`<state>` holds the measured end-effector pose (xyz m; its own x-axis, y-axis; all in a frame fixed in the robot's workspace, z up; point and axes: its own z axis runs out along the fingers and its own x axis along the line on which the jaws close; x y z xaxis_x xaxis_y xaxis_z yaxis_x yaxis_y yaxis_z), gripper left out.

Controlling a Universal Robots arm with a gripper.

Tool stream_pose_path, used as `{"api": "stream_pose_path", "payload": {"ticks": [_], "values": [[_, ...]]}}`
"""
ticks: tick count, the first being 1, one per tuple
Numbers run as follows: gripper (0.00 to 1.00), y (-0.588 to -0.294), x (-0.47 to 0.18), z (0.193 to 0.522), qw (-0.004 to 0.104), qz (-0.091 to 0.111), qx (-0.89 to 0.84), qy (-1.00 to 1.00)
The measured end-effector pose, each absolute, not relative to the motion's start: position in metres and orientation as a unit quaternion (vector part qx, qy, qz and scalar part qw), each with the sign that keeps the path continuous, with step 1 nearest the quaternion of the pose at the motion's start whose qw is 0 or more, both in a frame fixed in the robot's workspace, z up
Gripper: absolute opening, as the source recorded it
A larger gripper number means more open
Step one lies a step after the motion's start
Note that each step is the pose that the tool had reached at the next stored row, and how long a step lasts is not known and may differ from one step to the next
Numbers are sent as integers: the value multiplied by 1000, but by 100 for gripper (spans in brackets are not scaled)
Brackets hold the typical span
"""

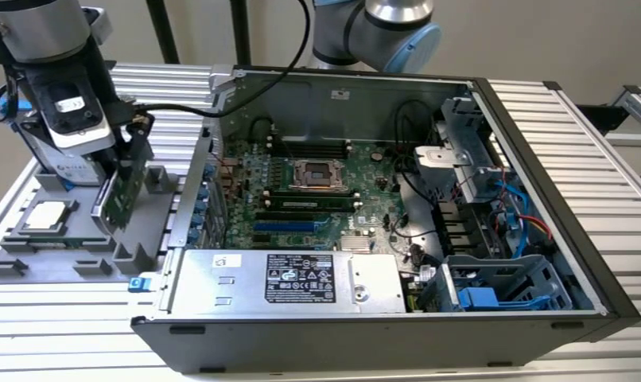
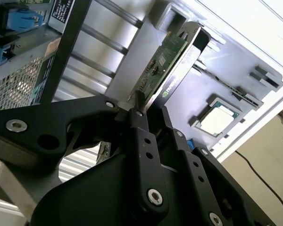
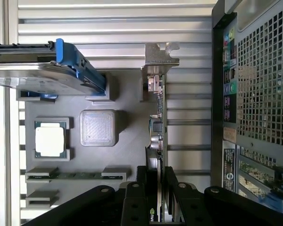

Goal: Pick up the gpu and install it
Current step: 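Pick up the gpu and move the gpu toward the slot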

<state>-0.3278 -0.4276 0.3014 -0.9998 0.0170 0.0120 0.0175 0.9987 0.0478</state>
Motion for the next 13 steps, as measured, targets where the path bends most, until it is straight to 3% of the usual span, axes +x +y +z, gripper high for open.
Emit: {"api": "stream_pose_path", "payload": {"ticks": [13], "values": [[0,-428,-328,309,6,-24,-9,-1000]]}}
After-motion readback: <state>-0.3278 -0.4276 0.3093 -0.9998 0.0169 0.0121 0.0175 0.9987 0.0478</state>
